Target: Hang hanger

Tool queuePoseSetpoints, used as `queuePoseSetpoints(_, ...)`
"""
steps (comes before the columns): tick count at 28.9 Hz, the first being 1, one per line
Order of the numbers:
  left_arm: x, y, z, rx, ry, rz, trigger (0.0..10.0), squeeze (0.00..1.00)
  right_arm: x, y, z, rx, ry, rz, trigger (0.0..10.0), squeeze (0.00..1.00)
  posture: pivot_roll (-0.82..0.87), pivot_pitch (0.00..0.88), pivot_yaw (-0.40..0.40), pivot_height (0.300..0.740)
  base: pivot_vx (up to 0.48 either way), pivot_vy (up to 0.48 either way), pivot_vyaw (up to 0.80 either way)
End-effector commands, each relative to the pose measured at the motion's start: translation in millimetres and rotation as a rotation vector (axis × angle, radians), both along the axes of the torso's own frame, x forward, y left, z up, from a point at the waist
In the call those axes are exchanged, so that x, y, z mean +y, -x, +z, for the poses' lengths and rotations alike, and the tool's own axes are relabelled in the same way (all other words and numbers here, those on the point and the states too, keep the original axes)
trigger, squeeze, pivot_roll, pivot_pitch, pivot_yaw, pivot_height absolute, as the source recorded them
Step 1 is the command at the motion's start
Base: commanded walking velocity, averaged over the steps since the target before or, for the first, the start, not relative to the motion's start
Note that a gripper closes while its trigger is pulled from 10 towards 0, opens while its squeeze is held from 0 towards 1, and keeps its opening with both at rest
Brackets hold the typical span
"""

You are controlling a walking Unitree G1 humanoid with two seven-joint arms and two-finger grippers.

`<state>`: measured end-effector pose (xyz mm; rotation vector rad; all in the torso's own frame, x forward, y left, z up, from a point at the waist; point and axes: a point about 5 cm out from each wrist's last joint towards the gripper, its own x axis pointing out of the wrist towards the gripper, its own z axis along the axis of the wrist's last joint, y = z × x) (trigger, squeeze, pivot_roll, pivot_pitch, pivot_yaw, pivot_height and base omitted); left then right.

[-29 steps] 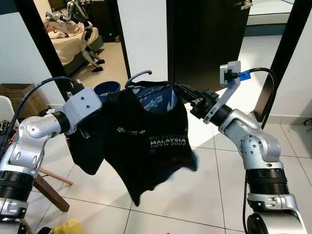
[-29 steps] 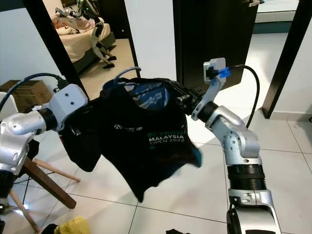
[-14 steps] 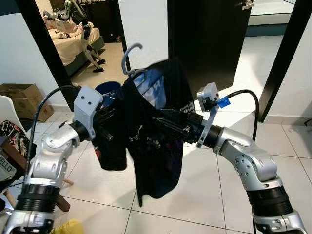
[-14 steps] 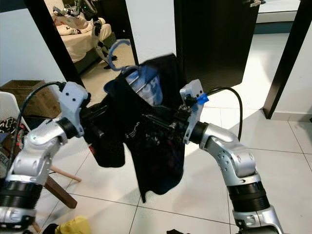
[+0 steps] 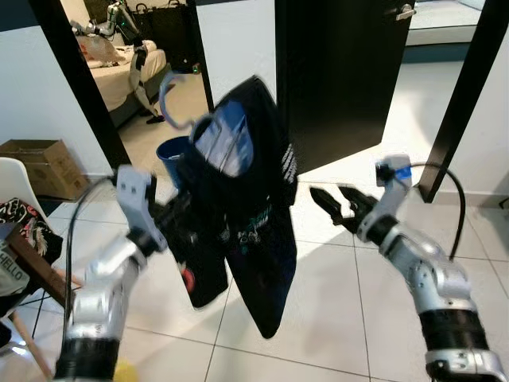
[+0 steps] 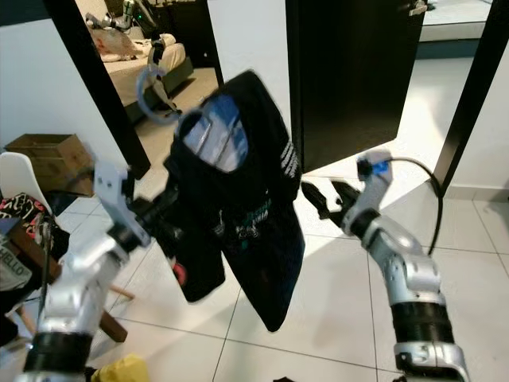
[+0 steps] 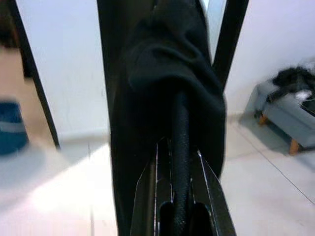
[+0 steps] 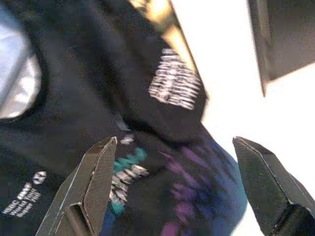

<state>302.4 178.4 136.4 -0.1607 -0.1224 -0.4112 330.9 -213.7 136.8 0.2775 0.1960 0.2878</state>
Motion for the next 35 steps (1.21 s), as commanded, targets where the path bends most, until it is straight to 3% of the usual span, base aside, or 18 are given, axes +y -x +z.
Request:
queuePoseSetpoints(1, -7.2, 6.1, -1.4, -0.003, 0.020, 0.009, 10.0, 0.00, -7.6, 7.2, -18.0, 0.064, 0.013, -0.092, 10.0, 0.00, -0.09, 0.000, 0.064, 0.740, 0.000, 0.000, -0.80)
queuePoseSetpoints(7, -25.4, 18.4, -15.6, 0.044, -0.029, 0.000, 10.0, 0.00, -8.6, 16.4, -30.9, 0.081, -0.003, -0.156, 10.0, 0.00, -0.09, 0.000, 0.054, 0.740, 0.000, 0.000, -0.80)
queuePoseSetpoints(13, -26.0, 16.2, -19.9, 0.078, -0.063, 0.037, 10.0, 0.00, -12.1, 12.0, -30.5, 0.056, 0.052, -0.195, 10.0, 0.00, -0.09, 0.000, 0.048, 0.740, 0.000, 0.000, -0.80)
queuePoseSetpoints(23, -22.3, 13.5, -22.9, 0.105, -0.026, 0.126, 10.0, 0.00, -15.6, 15.9, -31.2, 0.046, 0.073, -0.241, 10.0, 0.00, -0.11, 0.000, 0.055, 0.740, 0.000, 0.000, -0.80)
queuePoseSetpoints(35, -18.1, 0.1, -15.0, 0.088, 0.005, 0.207, 10.0, 0.00, -16.6, 11.5, -27.9, 0.016, 0.095, -0.265, 10.0, 0.00, -0.11, 0.000, 0.054, 0.740, 0.000, 0.000, -0.80)
